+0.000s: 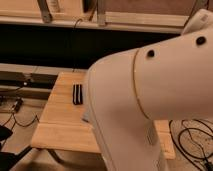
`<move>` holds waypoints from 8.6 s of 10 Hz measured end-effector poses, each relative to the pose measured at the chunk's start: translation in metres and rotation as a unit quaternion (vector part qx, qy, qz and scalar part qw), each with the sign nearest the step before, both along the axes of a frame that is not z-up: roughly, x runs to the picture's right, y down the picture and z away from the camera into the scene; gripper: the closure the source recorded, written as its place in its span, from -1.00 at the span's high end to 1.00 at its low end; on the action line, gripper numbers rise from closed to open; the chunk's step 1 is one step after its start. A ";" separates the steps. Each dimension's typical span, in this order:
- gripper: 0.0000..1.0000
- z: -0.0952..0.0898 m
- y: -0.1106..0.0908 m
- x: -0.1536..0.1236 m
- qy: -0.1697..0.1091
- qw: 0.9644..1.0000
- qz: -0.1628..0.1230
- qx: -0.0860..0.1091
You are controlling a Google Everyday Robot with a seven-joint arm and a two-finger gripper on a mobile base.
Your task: Place the white sponge in the ceramic bowl
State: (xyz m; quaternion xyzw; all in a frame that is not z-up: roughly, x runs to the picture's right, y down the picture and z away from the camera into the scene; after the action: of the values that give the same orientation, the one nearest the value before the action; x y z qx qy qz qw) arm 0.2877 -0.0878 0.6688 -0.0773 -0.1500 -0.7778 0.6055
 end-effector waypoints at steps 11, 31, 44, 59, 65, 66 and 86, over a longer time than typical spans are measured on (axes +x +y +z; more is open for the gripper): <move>0.60 -0.022 0.117 -0.189 -0.175 0.955 -0.216 -0.106; 0.60 0.038 0.216 -0.358 -0.336 0.853 -0.364 -0.163; 0.60 0.103 0.230 -0.372 -0.342 0.845 -0.388 -0.131; 0.60 0.171 0.240 -0.354 -0.318 0.863 -0.371 -0.131; 0.60 0.185 0.243 -0.361 -0.301 0.856 -0.399 -0.129; 0.60 0.192 0.251 -0.362 -0.298 0.855 -0.401 -0.137; -1.00 0.145 0.187 -0.336 -0.223 0.885 -0.401 -0.076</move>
State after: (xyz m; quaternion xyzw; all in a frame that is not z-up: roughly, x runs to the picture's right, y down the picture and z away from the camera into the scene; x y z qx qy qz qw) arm -0.0486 0.0991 0.8142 -0.0009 -0.2960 -0.9372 0.1843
